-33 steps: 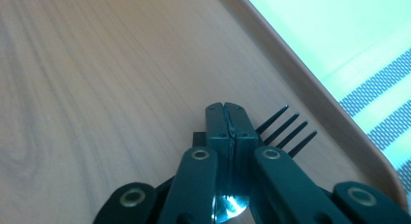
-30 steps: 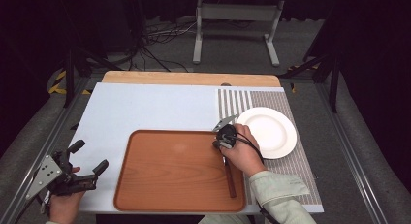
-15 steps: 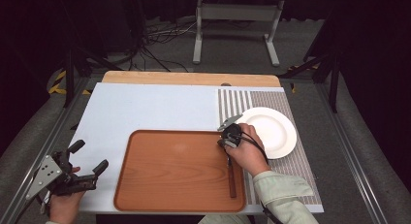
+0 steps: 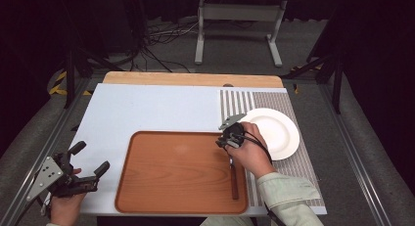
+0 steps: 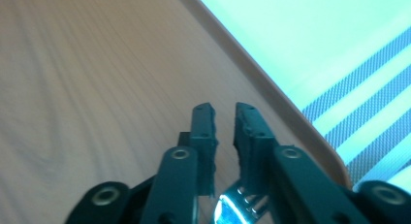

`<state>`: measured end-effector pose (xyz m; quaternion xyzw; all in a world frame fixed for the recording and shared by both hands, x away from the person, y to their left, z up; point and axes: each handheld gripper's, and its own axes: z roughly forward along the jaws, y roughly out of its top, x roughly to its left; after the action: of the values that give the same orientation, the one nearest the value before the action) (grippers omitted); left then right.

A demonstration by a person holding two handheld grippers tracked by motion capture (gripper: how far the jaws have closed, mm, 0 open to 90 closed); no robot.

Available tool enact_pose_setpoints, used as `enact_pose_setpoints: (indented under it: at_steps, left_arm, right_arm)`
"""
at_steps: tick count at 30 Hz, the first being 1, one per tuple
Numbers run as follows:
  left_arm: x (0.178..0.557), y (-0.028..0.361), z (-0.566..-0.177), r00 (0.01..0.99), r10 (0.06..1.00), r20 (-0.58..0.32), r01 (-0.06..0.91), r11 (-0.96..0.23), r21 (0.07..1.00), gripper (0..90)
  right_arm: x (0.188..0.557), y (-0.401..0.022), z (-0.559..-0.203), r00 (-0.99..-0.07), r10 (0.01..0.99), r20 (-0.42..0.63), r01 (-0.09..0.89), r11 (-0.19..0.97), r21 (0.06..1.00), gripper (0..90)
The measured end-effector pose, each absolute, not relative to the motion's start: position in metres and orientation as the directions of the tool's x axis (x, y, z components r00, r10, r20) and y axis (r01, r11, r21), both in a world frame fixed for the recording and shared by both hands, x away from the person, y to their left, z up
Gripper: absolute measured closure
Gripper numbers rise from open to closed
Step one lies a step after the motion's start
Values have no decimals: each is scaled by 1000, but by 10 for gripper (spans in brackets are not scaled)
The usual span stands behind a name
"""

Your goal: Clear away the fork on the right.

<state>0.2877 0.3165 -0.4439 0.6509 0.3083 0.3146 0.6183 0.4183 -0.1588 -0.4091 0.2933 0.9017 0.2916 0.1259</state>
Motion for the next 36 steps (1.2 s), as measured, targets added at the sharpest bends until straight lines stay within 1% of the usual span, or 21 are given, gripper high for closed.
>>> enact_pose_setpoints:
  at_steps: [1,3,5,6,7,8,10,12,14,16,20,26,36]
  left_arm:
    - [288,316,-444,612,790,28,12,-45,999,2]
    - [287,316,-444,613,790,27,14,-45,999,2]
    - [287,316,-444,612,790,25,14,-43,999,2]
    - [287,317,-444,612,791,25,14,-43,999,2]
    - [287,317,-444,611,791,25,15,-43,999,2]
    - [287,317,-444,611,791,25,15,-43,999,2]
    - [287,317,-444,611,791,27,14,-45,999,2]
    - [287,317,-444,611,791,25,15,-42,999,2]
    - [286,317,-444,609,793,24,14,-41,999,2]
    - [287,316,-444,610,792,26,15,-45,999,2]
    - [287,316,-444,610,792,29,13,-46,999,2]
    - [287,316,-444,609,792,29,13,-46,999,2]
    - [287,316,-444,607,794,30,13,-47,999,2]
  right_arm:
    - [417,-158,-406,-798,599,-58,448,655,608,733]
    - [416,-158,-401,-805,589,-71,424,654,627,634]
    - [414,-157,-397,-809,583,-69,406,640,653,496]
    - [413,-157,-394,-807,587,-65,395,619,679,366]
    - [412,-157,-392,-808,587,-59,390,607,693,325]
    - [412,-157,-392,-808,587,-59,390,607,693,325]
    - [409,-157,-388,-811,582,-61,373,594,713,272]
    - [404,-158,-381,-810,581,-82,345,584,735,246]
    - [402,-159,-379,-812,577,-87,334,581,742,238]
    - [397,-161,-373,-816,568,-108,299,575,762,196]
    - [392,-165,-367,-816,568,-111,281,557,782,166]
    - [384,-176,-360,-824,556,-113,252,537,805,148]
    - [363,-211,-349,-799,583,-150,172,459,871,143]
